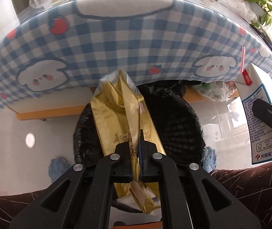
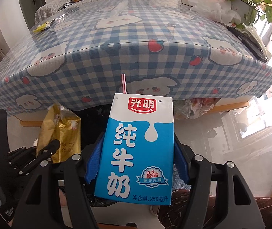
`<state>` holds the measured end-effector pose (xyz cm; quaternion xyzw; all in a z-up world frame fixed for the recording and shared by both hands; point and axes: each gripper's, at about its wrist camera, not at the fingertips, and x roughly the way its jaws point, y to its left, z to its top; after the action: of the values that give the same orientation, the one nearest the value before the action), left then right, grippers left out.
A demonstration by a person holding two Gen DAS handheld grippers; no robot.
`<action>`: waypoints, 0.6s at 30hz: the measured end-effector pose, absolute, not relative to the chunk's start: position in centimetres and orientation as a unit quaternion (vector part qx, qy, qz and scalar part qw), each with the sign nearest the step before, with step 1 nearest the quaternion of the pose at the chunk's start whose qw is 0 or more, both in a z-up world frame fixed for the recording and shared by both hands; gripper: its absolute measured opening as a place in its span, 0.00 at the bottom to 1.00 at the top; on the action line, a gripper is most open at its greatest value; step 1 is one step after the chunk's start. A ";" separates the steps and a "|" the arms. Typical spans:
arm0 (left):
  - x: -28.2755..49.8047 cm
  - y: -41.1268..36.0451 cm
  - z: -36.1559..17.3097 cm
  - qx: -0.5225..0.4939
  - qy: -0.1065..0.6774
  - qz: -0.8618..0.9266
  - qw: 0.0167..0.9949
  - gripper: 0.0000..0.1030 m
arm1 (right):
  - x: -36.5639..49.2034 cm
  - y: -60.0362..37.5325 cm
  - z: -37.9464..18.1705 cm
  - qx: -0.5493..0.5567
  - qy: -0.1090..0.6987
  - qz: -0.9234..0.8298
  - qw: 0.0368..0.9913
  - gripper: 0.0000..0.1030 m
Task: Collect trash
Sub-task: 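Open the left tool to drop the gold bag into the bin, then open the right tool to drop the milk carton into the bin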
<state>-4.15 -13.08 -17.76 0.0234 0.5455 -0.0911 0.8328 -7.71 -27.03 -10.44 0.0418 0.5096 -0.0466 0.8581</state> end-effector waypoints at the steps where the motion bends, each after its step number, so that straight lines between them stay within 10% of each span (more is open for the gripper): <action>1: -4.2 -13.2 -17.8 0.024 0.544 -0.090 0.834 0.12 | -7.7 -27.0 -10.4 0.042 0.510 -0.047 0.858 0.61; 8: -4.3 -12.6 -17.5 0.020 0.526 -0.075 0.847 0.61 | -7.6 -26.9 -10.6 0.043 0.511 -0.044 0.858 0.61; 18: -4.5 -8.8 -17.2 -0.001 0.513 -0.047 0.857 0.87 | -7.2 -25.6 -13.3 0.037 0.514 -0.030 0.856 0.61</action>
<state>-4.47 -8.82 -17.22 -0.0013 0.5132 -0.0471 0.8570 -7.17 -25.60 -13.26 0.0372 0.5144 -0.0298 0.8562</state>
